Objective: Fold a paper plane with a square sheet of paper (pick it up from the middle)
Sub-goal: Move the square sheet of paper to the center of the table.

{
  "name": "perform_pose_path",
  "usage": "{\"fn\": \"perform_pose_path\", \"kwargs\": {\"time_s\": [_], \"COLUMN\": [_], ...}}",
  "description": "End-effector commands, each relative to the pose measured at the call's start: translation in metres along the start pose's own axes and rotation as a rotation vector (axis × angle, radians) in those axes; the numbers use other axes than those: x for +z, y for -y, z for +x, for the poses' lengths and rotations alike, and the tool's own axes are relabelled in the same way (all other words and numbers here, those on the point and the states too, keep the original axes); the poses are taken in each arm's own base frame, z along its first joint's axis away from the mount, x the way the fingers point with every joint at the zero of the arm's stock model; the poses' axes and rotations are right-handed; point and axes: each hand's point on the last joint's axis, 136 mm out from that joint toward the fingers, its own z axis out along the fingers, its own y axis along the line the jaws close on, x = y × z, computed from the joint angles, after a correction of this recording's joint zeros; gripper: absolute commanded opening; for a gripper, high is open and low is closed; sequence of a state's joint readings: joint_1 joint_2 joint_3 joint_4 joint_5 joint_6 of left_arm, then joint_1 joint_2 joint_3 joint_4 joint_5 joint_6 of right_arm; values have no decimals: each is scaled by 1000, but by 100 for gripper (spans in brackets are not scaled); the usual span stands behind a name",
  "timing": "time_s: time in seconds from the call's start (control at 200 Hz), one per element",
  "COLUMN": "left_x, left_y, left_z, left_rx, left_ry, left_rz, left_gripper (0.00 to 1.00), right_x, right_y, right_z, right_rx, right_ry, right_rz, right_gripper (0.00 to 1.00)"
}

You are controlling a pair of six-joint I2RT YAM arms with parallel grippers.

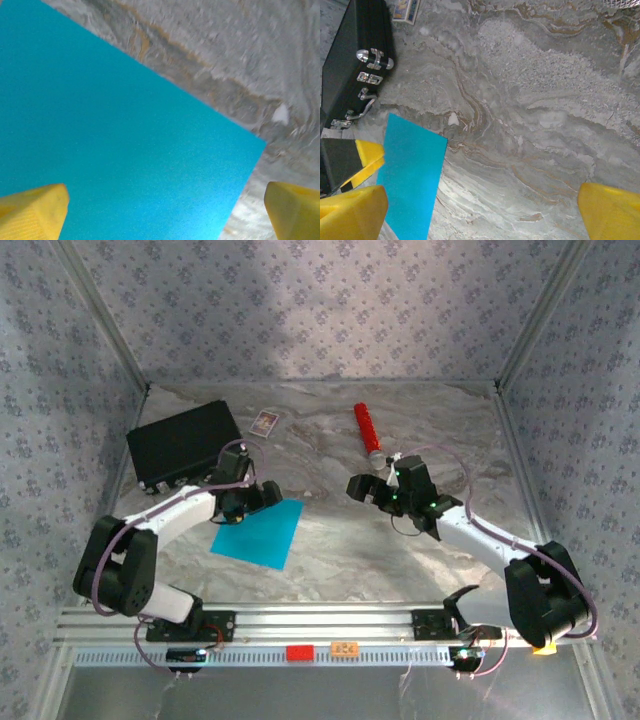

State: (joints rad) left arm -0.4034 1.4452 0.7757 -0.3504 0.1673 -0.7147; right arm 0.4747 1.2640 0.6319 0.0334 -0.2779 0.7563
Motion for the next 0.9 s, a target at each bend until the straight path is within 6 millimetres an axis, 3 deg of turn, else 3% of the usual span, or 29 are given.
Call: {"fn": "perform_pose_path", "kwargs": {"time_s": [0.0,0.33,0.46,0.61,0.725,0.894], "left_x": [4,27,33,42,49,57], "left_y": [5,-13,-6,22,51,74], "left_z": [20,31,38,48,55,69], "left_rx": [132,8,-131,-250,-250,-228], "left_ry": [-139,-191,-139,-69,-49,-28], "left_rz": [46,-45,-27,6,20,1], "left_gripper": [100,100,100,100,100,100], "right_x": [1,0,-3,-7,-11,-17], "right_y": [-8,-6,-2,6,15,33], "right_z": [-1,-2,-3,-4,-3,0], "right_rx": [1,-5,-2,17,34,77], "right_ry": [-2,5,15,41,49,58], "right_rz": [-20,-4,15,47,76,138], "right_gripper": [99,99,99,99,99,99]}}
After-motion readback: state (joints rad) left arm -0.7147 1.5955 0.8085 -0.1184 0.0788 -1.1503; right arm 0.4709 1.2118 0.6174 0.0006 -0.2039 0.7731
